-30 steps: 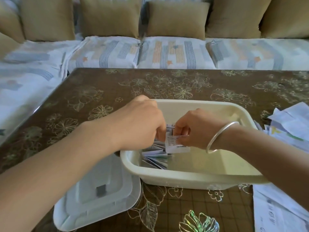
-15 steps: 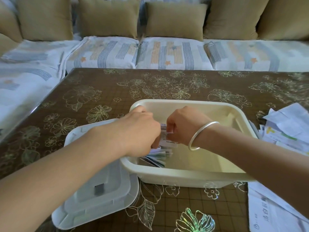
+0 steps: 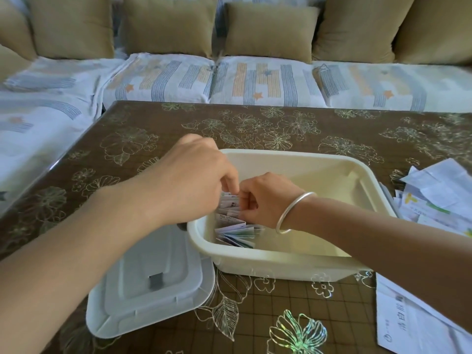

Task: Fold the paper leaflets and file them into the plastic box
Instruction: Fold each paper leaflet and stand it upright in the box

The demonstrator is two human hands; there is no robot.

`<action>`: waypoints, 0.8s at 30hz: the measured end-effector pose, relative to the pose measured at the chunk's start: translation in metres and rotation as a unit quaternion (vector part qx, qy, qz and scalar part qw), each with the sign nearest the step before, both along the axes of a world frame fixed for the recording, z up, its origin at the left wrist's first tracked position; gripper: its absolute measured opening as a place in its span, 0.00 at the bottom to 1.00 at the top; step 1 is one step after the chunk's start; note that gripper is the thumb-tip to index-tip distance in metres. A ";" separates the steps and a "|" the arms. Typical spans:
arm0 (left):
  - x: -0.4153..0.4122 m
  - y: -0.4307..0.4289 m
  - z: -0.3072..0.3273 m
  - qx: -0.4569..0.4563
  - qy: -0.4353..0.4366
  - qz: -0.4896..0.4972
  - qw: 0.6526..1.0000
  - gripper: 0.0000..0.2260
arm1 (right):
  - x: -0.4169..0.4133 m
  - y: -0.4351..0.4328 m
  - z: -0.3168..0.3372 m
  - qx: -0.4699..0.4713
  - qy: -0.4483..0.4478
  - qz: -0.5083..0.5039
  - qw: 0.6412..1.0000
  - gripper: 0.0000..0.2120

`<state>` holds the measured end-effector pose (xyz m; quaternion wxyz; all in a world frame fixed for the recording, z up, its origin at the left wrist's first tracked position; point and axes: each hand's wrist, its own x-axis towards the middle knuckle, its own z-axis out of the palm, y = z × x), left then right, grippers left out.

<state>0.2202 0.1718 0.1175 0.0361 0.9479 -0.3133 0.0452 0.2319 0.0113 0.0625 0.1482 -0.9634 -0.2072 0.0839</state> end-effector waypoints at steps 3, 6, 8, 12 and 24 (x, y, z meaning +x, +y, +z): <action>-0.006 0.003 -0.003 -0.018 0.014 0.002 1.000 0.23 | -0.001 -0.002 0.002 0.041 0.049 -0.011 0.998 0.08; -0.010 0.005 -0.008 -0.034 0.028 0.013 0.999 0.23 | -0.003 -0.007 0.006 0.082 0.077 -0.031 0.993 0.12; -0.014 0.003 -0.007 -0.042 0.024 0.012 0.999 0.22 | -0.003 -0.015 0.013 0.119 0.080 -0.052 0.988 0.11; -0.027 -0.001 0.000 -0.080 0.015 0.012 0.997 0.21 | -0.012 -0.036 0.040 0.150 0.048 -0.084 0.984 0.08; -0.100 -0.066 -0.002 -0.296 -0.026 -0.033 0.954 0.17 | -0.163 -0.130 0.042 0.374 -0.131 -0.258 0.881 0.07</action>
